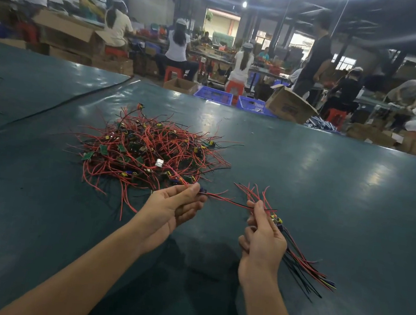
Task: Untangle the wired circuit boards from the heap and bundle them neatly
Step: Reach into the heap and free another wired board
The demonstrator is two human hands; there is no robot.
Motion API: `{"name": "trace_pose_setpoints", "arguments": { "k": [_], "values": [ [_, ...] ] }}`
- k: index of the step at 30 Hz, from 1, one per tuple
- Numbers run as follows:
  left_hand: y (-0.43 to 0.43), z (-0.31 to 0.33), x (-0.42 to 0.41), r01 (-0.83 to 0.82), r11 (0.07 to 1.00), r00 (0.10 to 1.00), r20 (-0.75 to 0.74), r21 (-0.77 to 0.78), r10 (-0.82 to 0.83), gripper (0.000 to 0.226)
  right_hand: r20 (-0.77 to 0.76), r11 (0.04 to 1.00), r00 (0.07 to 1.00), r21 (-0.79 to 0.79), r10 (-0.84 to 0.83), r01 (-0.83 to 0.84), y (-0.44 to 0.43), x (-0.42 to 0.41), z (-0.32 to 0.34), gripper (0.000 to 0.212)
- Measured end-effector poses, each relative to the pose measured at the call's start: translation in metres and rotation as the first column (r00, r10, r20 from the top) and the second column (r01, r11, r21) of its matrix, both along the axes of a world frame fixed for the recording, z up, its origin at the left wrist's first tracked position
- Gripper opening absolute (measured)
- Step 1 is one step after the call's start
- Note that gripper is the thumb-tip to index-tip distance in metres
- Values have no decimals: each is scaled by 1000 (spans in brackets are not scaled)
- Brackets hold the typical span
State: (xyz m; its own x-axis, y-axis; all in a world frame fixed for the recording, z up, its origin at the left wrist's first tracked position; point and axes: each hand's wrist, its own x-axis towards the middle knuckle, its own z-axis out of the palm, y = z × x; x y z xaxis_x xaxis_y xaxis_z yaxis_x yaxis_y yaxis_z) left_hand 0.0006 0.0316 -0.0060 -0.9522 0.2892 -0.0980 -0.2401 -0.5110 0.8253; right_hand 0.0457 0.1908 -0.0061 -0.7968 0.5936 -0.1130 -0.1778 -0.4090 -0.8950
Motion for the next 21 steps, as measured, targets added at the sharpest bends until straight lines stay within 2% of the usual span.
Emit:
{"name": "trace_pose_setpoints", "arguments": {
  "k": [5,8,11,14,18,21],
  "values": [
    [2,0,1,-60,998,998,-28,-7,60,32,-151,998,986,30,66,-62,-4,5,6,26],
    [2,2,0,-72,997,997,-40,6,72,19,-219,990,966,-6,139,-144,-5,8,7,50],
    [-2,5,-2,-37,998,999,-37,55,39,26,-237,979,955,-60,177,-196,-4,9,5,69],
    [-3,8,-1,20,998,999,-52,64,-17,41,-174,975,962,-43,209,-220,-5,6,2,72],
    [0,6,3,123,992,991,-54,-19,-123,54,45,952,958,107,285,-288,-14,2,-1,47],
    [1,3,9,272,954,959,-47,-129,-280,70,84,902,921,188,380,-389,-23,2,-4,41]
  ]
}}
